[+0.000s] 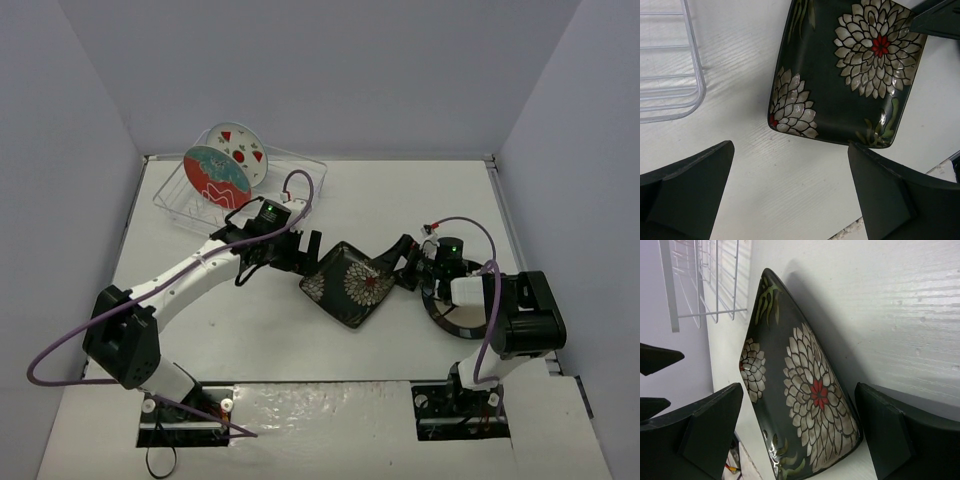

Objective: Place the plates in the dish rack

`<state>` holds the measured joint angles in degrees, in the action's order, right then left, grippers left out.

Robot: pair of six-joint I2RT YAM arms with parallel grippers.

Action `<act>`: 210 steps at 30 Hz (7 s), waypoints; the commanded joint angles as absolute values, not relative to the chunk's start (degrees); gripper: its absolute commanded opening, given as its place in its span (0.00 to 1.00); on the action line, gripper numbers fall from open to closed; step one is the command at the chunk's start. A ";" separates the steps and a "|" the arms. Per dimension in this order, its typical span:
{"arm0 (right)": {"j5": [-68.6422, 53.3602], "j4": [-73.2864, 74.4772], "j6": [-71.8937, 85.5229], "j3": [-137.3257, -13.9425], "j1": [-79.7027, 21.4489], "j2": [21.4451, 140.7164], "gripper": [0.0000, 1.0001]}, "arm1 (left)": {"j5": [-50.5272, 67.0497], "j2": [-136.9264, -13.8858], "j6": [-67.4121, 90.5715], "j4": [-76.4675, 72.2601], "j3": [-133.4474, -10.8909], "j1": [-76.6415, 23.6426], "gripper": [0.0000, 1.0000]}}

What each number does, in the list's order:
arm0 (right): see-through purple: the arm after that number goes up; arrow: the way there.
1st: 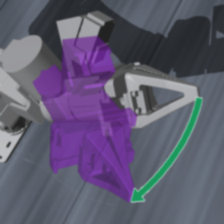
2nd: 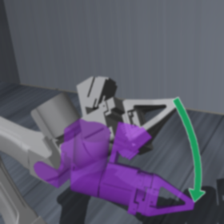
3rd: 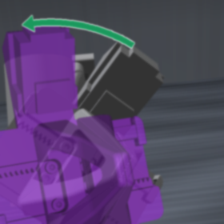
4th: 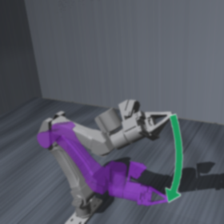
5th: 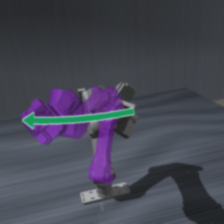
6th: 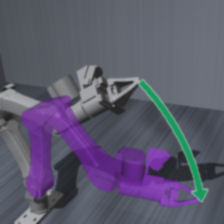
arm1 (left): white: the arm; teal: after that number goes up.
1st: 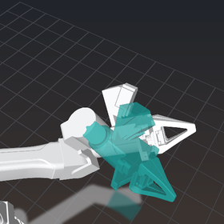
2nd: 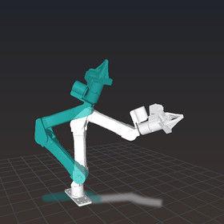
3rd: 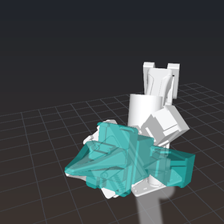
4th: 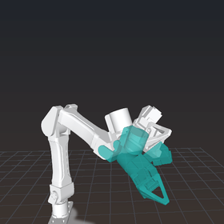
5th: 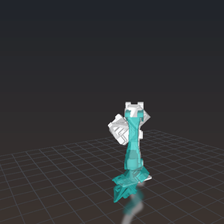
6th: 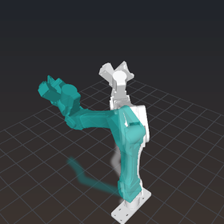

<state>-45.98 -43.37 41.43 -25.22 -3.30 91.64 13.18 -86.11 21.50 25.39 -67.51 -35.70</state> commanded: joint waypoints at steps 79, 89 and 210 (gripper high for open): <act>-24.44 -19.14 32.11 -35.97 -2.90 52.70 0.00 | 8.31 -78.32 24.55 22.26 -69.64 -28.91 0.97; -18.70 -26.25 22.13 -51.99 -6.87 57.52 0.00 | 5.50 -74.31 31.21 22.89 -67.25 -19.05 0.97; -10.00 -50.27 -21.54 -130.16 -46.15 145.19 0.29 | 0.00 -68.64 42.28 23.38 -57.83 3.68 0.97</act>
<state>-11.20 -43.09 -19.80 -127.90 -45.14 148.77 -0.18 -68.90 42.09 27.03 -57.32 3.14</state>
